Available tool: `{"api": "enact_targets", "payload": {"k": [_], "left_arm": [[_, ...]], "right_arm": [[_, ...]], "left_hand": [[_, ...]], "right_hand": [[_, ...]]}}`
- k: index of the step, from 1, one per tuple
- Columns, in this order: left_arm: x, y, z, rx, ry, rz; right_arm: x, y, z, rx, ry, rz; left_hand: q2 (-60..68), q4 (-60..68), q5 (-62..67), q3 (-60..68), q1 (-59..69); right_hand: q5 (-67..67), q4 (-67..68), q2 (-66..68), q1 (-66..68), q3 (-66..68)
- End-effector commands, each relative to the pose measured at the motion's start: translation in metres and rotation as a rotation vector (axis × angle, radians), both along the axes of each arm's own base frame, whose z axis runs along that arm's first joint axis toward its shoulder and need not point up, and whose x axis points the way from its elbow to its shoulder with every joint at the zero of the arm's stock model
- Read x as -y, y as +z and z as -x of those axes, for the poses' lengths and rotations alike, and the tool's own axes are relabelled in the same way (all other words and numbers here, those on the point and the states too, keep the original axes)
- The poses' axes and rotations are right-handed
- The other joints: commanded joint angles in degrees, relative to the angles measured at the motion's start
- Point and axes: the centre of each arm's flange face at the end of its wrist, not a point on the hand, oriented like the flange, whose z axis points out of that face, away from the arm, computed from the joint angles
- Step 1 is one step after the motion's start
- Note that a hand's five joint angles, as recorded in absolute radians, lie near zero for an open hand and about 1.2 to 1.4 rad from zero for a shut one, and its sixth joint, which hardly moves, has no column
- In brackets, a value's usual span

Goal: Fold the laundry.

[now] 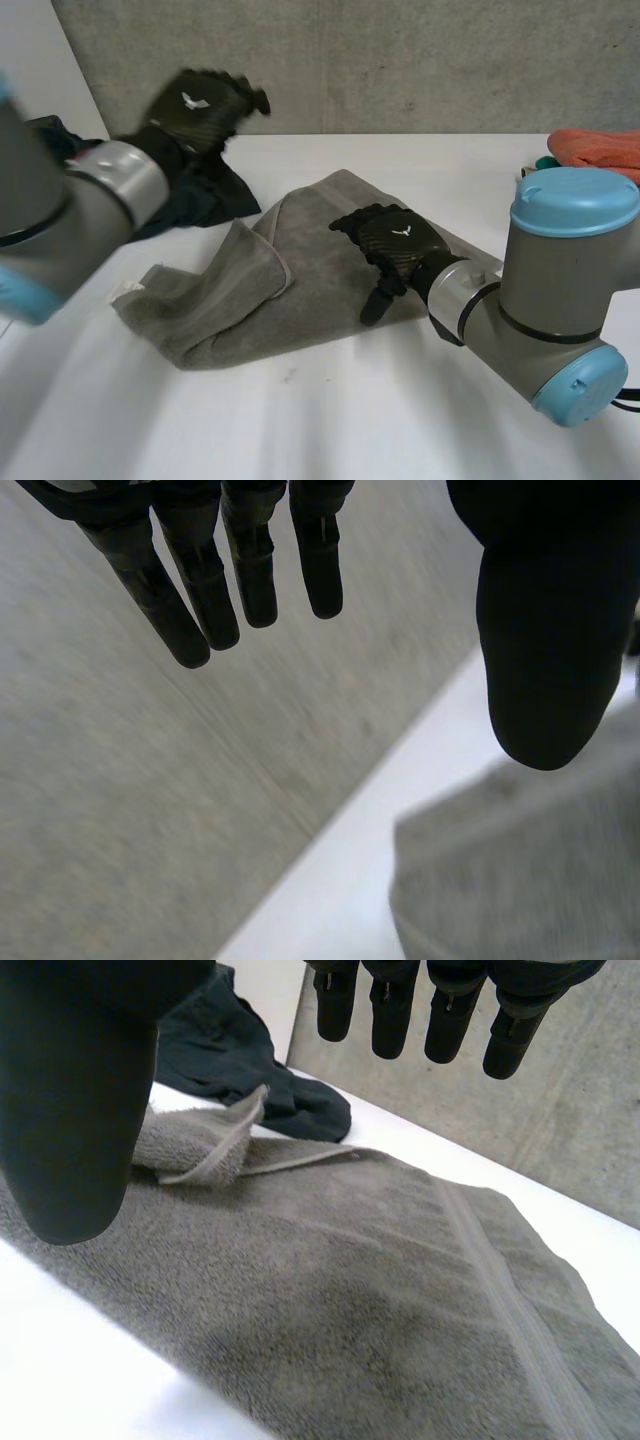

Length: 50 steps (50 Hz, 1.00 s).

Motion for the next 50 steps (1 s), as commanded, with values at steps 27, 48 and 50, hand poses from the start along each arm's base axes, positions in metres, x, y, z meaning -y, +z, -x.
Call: {"api": "enact_targets", "payload": {"k": [27, 48, 50], "left_arm": [[0.055, -0.035, 0.014, 0.334, 0.114, 0.014], [-0.154, 0.106, -0.054, 0.164, 0.061, 0.370], [-0.164, 0.110, -0.058, 0.147, 0.059, 0.397]], "right_arm": [[0.046, 0.005, 0.034, -0.099, -0.079, 0.117], [0.104, -0.019, -0.095, 0.054, 0.305, 0.375], [0.093, -0.030, -0.107, 0.066, 0.356, 0.355]], "left_hand": [[56.33, 57.02, 57.26, 56.27, 56.08], [56.33, 57.02, 57.26, 56.27, 56.08], [56.33, 57.02, 57.26, 56.27, 56.08]], "right_hand": [[-2.75, -1.98, -2.05, -3.18, -1.75], [-2.75, -1.98, -2.05, -3.18, -1.75], [-2.75, -1.98, -2.05, -3.18, -1.75]]}}
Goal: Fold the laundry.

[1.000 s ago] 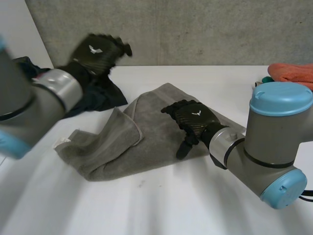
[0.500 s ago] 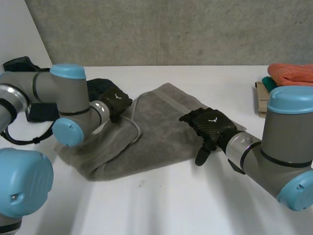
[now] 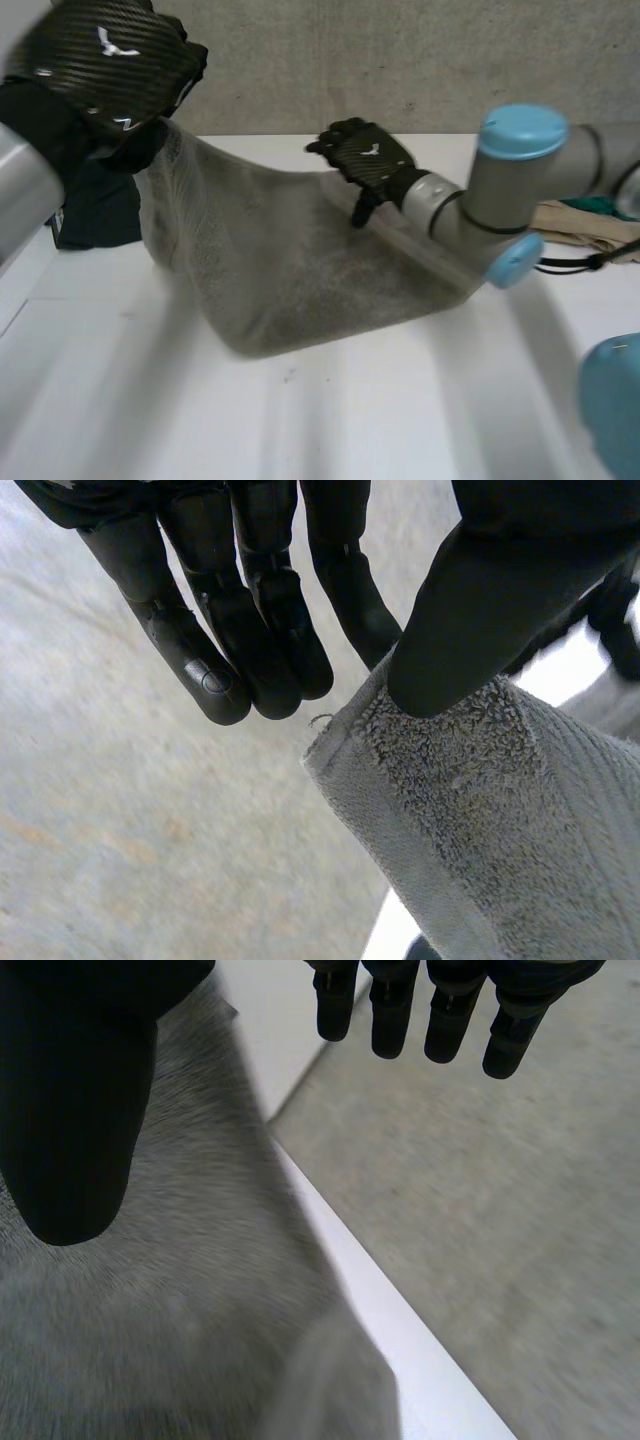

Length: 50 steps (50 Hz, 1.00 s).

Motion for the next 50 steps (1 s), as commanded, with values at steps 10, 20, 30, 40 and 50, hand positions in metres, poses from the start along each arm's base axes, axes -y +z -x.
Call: {"api": "enact_targets", "payload": {"k": [10, 20, 30, 40, 50], "left_arm": [[-0.078, 0.022, -0.030, -0.115, -0.070, 0.130], [-0.007, 0.013, -0.033, -0.111, 0.047, 0.159], [0.101, 0.018, -0.037, -0.186, 0.197, 0.221], [0.155, -0.054, -0.029, -0.192, 0.281, 0.017], [0.163, -0.136, -0.025, -0.107, 0.275, -0.160]], "right_arm": [[-0.035, -0.070, -0.070, 0.037, 0.103, -0.047], [0.042, 0.022, -0.022, 0.223, -0.271, 0.240], [0.047, 0.135, 0.032, 0.259, -0.456, 0.486], [-0.017, 0.099, 0.076, 0.015, -0.458, 0.356], [-0.090, -0.032, 0.070, -0.260, -0.269, 0.034]], "left_hand": [[11.47, 11.33, 13.51, 11.80, 12.90], [11.47, 11.33, 13.51, 11.80, 12.90], [11.47, 11.33, 13.51, 11.80, 12.90], [11.47, 11.33, 13.51, 11.80, 12.90], [11.47, 11.33, 13.51, 11.80, 12.90]], "right_hand": [[11.79, 12.55, 12.48, 11.36, 12.79], [67.25, 68.02, 67.95, 66.82, 68.25], [67.25, 68.02, 67.95, 66.82, 68.25], [67.25, 68.02, 67.95, 66.82, 68.25], [63.40, 64.16, 64.09, 62.97, 64.40]]}}
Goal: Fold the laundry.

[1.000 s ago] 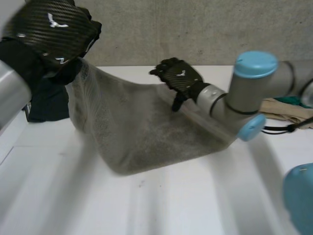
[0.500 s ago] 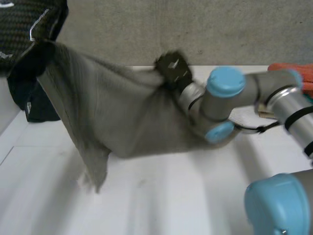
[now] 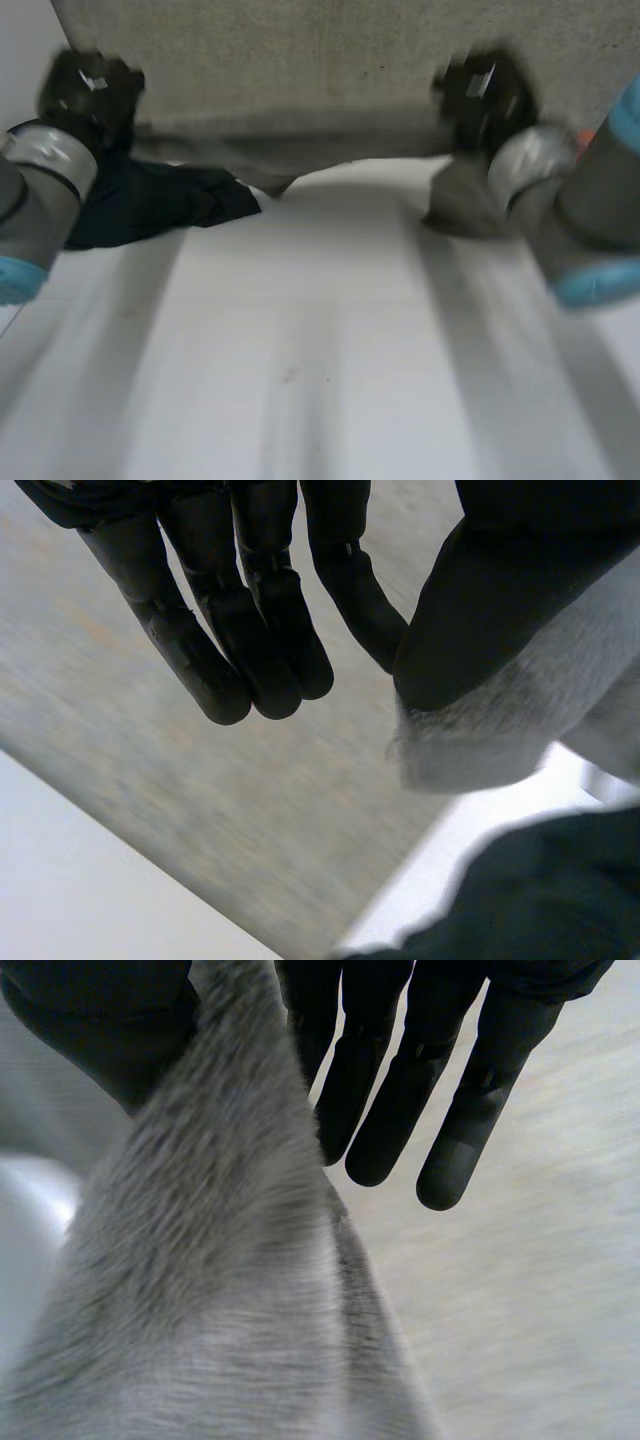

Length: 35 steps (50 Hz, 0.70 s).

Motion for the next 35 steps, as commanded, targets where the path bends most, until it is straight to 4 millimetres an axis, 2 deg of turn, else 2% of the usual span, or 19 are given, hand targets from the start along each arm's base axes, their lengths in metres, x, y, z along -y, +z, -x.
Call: {"api": "enact_targets", "payload": {"k": [1, 3, 4, 6, 8, 12, 13, 15, 20, 26, 32, 35], "left_arm": [[0.002, -0.058, 0.002, 0.044, -0.018, -0.128], [0.002, -0.063, 0.002, 0.049, -0.020, -0.137], [0.000, -0.065, 0.002, 0.051, -0.021, -0.145], [-0.002, -0.067, 0.000, 0.049, -0.018, -0.157], [-0.003, -0.067, -0.001, 0.047, -0.017, -0.157], [-0.007, -0.060, -0.006, 0.036, -0.014, -0.148], [-0.009, -0.056, -0.007, 0.028, -0.018, -0.141], [-0.011, -0.053, -0.008, 0.022, -0.024, -0.139], [-0.018, -0.046, -0.010, -0.008, -0.039, -0.139], [-0.029, -0.037, -0.009, -0.039, -0.058, -0.141], [-0.036, -0.035, -0.010, -0.043, -0.066, -0.159], [-0.037, -0.036, -0.011, -0.042, -0.065, -0.162]], "right_arm": [[-0.054, -0.132, -0.019, -0.176, 0.159, -0.370], [-0.051, -0.136, -0.019, -0.183, 0.148, -0.384], [-0.048, -0.135, -0.018, -0.184, 0.128, -0.400], [-0.045, -0.129, -0.013, -0.175, 0.091, -0.450], [-0.043, -0.121, -0.008, -0.156, 0.070, -0.480], [-0.037, -0.090, 0.011, -0.066, 0.018, -0.553], [-0.033, -0.077, 0.019, -0.022, -0.003, -0.570], [-0.028, -0.066, 0.028, 0.023, -0.021, -0.582], [-0.016, -0.051, 0.046, 0.076, -0.067, -0.649], [-0.001, -0.056, 0.067, -0.045, -0.136, -0.759], [-0.020, -0.074, 0.081, -0.168, -0.183, -0.971], [-0.024, -0.084, 0.084, -0.156, -0.215, -1.000]], "left_hand": [[11.37, 11.30, 13.51, 11.77, 12.90], [11.37, 11.30, 13.51, 11.77, 12.90], [11.37, 11.30, 13.51, 11.77, 12.90], [11.37, 11.30, 13.51, 11.77, 12.90], [11.37, 11.30, 13.51, 11.77, 12.90], [11.37, 11.30, 13.51, 11.77, 12.90], [11.37, 11.30, 13.51, 11.77, 12.90], [11.37, 11.30, 13.51, 11.77, 12.90], [11.37, 11.30, 13.51, 11.77, 12.90], [11.37, 11.30, 13.51, 11.77, 12.90], [11.37, 11.30, 13.51, 11.77, 12.90], [11.37, 11.30, 13.51, 11.77, 12.90]], "right_hand": [[-7.23, -9.80, -8.79, -5.49, -9.63], [-25.32, -27.88, -26.87, -23.58, -27.71], [-41.39, -43.96, -42.95, -39.66, -43.79], [-48.09, -50.66, -49.65, -46.36, -50.49], [-49.45, -52.02, -51.01, -47.72, -51.85], [-53.00, -55.56, -54.55, -51.26, -55.39], [-53.00, -55.56, -54.55, -51.26, -55.39], [-53.00, -55.56, -54.55, -51.26, -55.39], [-52.33, -54.89, -53.89, -50.59, -54.72], [-46.44, -49.00, -48.00, -44.70, -48.83], [-43.24, -45.81, -44.80, -41.50, -45.64], [-44.75, -47.31, -46.31, -43.01, -47.14]]}}
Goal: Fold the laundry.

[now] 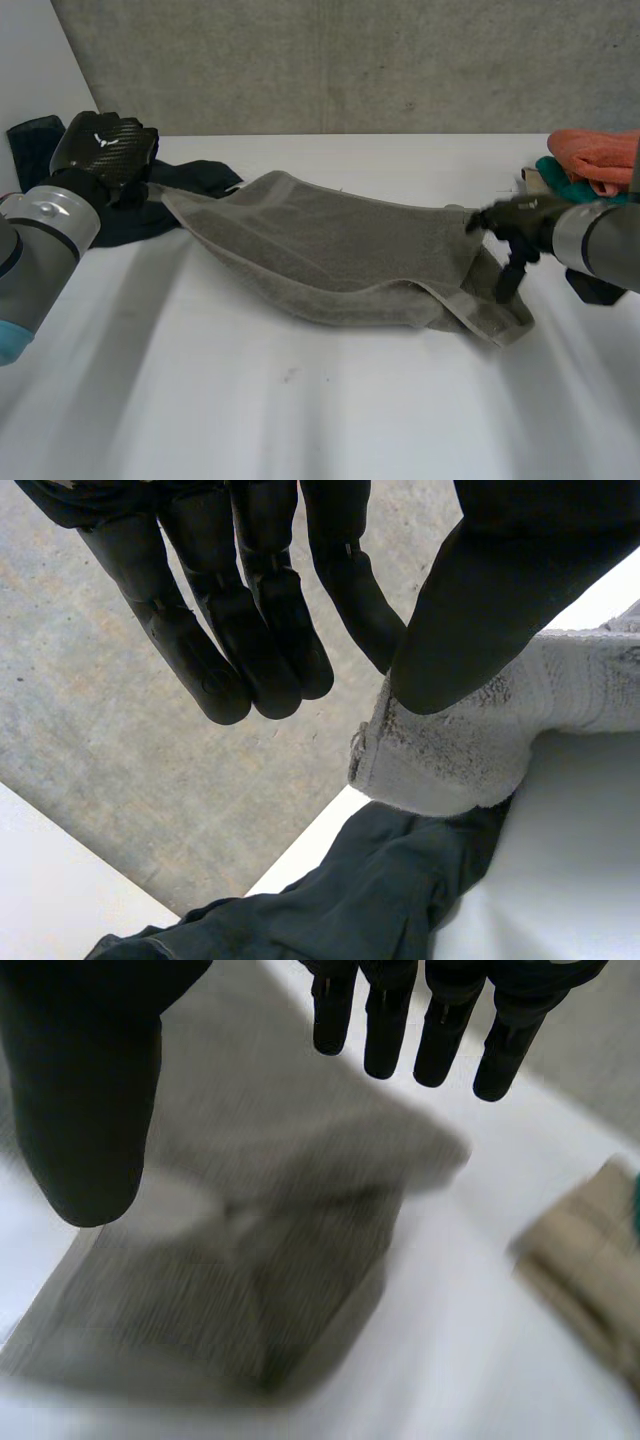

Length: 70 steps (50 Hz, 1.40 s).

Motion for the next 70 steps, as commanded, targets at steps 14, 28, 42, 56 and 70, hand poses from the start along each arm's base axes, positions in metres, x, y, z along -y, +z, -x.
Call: {"api": "enact_targets", "payload": {"k": [14, 28, 42, 56, 70], "left_arm": [[-0.003, -0.007, -0.003, 0.011, 0.007, -0.037], [-0.041, 0.038, -0.021, 0.064, 0.057, -0.040], [-0.073, 0.048, -0.020, 0.133, 0.038, -0.145], [0.049, -0.014, 0.001, 0.332, 0.153, -0.246], [0.069, 0.189, 0.002, -0.416, 0.154, 0.548]], "right_arm": [[-0.033, -0.080, -0.008, -0.048, -0.126, 0.006], [-0.032, 0.020, 0.018, -0.127, -0.012, 0.400], [-0.037, 0.029, 0.041, -0.272, 0.103, 0.032], [0.031, 0.011, 0.004, -0.401, 0.143, 0.175], [0.110, 0.181, -0.001, 0.284, -0.253, 1.192]], "left_hand": [[11.37, 11.29, 13.51, 11.77, 12.90], [11.37, 11.29, 13.51, 11.77, 12.90], [11.37, 11.29, 13.51, 11.77, 12.90], [11.37, 11.29, 13.51, 11.77, 12.90], [11.37, 11.29, 13.51, 11.77, 12.90]], "right_hand": [[15.53, 16.13, 16.49, 16.74, 15.91], [61.23, 61.83, 62.19, 62.44, 61.61], [61.23, 61.83, 62.19, 62.44, 61.61], [61.23, 61.83, 62.19, 62.44, 61.61], [61.23, 61.83, 62.19, 62.44, 61.61]]}}
